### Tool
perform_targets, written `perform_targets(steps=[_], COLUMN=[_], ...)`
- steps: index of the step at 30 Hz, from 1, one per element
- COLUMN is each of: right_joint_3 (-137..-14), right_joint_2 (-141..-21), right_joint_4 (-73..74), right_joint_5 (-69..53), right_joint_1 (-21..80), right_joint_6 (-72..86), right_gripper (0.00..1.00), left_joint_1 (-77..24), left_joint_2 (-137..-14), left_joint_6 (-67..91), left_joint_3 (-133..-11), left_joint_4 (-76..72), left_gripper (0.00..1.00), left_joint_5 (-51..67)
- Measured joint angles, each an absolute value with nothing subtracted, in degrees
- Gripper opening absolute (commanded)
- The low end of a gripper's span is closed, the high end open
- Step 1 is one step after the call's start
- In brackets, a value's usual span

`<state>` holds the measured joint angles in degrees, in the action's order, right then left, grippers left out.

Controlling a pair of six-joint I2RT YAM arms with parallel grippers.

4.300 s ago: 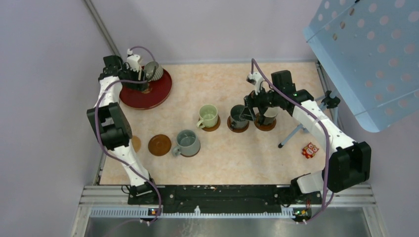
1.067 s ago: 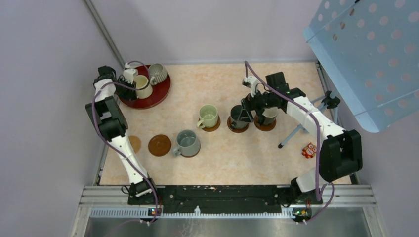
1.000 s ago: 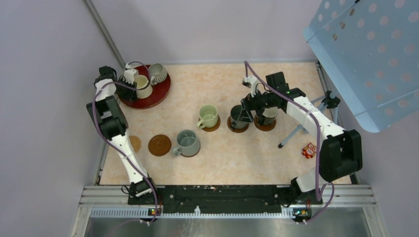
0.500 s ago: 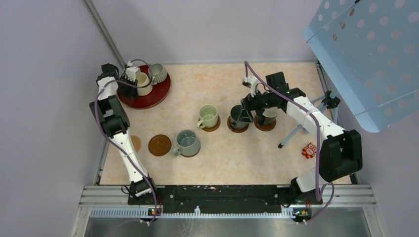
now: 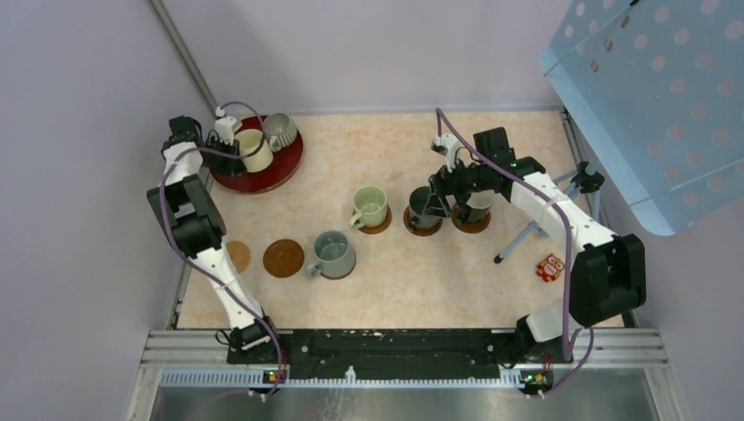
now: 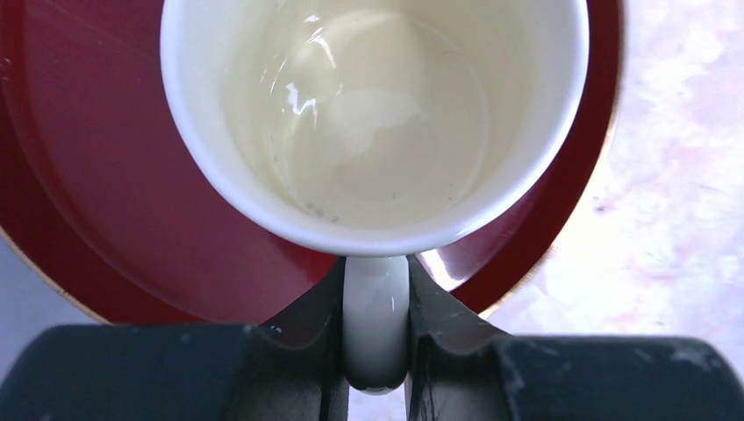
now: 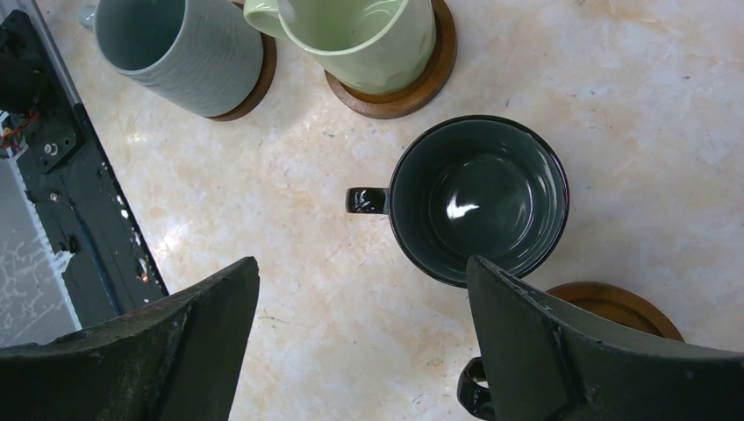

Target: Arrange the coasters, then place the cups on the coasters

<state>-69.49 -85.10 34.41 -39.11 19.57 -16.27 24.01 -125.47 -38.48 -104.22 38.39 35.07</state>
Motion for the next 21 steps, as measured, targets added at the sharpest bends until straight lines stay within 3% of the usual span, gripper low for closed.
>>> perform_targets(steps=[10,21], right_joint_3=[-69.49,-69.41], right_joint_2=[-84.95,-84.23], right_joint_4=[34.48,35.64], right_joint_5=[-38.83,-38.41], right_joint_1=[19.59,19.57], right_joint_6=[-16.29,-16.32], right_gripper=[0.87,0.87], left_joint_1=[28.18,38.13], left_joint_2=[-114.08,-101.78], left_joint_6=[-40.82,-64.36], left_joint_3=[-95.5,-76.99], left_joint_4=[39.2,57.98], left_gripper=[0.0,0.0], left_joint_5=[43.88,53.25])
